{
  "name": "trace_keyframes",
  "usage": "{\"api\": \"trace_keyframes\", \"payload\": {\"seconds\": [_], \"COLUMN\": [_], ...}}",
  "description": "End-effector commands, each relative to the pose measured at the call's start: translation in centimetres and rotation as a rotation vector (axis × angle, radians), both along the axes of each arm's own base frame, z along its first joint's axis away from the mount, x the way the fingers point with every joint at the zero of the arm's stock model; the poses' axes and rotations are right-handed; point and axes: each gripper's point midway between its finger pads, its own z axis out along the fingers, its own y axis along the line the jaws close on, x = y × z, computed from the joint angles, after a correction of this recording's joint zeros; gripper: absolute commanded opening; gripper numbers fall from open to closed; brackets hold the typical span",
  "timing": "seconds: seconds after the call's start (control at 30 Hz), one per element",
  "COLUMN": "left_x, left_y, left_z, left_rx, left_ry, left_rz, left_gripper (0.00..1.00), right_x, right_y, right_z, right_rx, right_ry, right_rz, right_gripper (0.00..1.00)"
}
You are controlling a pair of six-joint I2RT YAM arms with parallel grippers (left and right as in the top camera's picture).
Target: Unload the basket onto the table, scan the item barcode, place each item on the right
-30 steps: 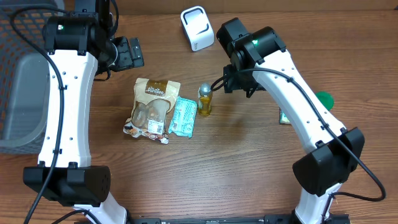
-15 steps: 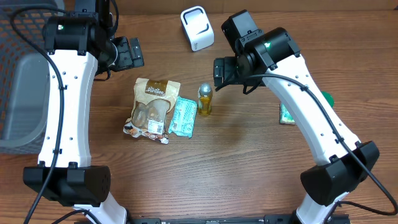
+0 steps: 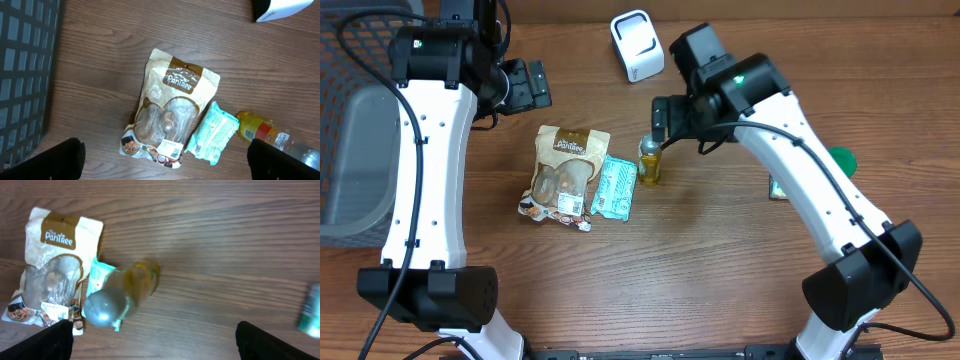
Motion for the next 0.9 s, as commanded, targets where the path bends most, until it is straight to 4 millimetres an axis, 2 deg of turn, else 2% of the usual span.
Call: {"api": "trace_keyframes", "payload": {"seconds": [0.0,0.23,0.43,0.87], "left_x": [0.3,0.2,0.3,0.3], "left_y": [-0.4,-0.4,-0.4,-0.4], "left_z": [0.4,0.4,0.4,0.4], "left_rx": [-0.002,-0.002,-0.002,-0.002], "left_ry": [-0.017,-0.017,-0.017,-0.017], "left_rz": [-0.019,-0.019,-0.019,-0.019], "left_gripper": [1.0,1.0,1.0,1.0], "right_x": [-0.6,0.0,0.1,-0.3], "right_y": [1.5,4.4,4.1,4.8], "right_z": [-0.4,-1.7,-2.1,-4.6], "right_rx": [0.026,0.044,-0.08,-0.064], "right_ry": [-0.018,-0.1,-0.185,-0.175], "right_rz": [0.032,0.079,0.023,0.039], "right_gripper": [1.0,0.97,1.0,1.0]}}
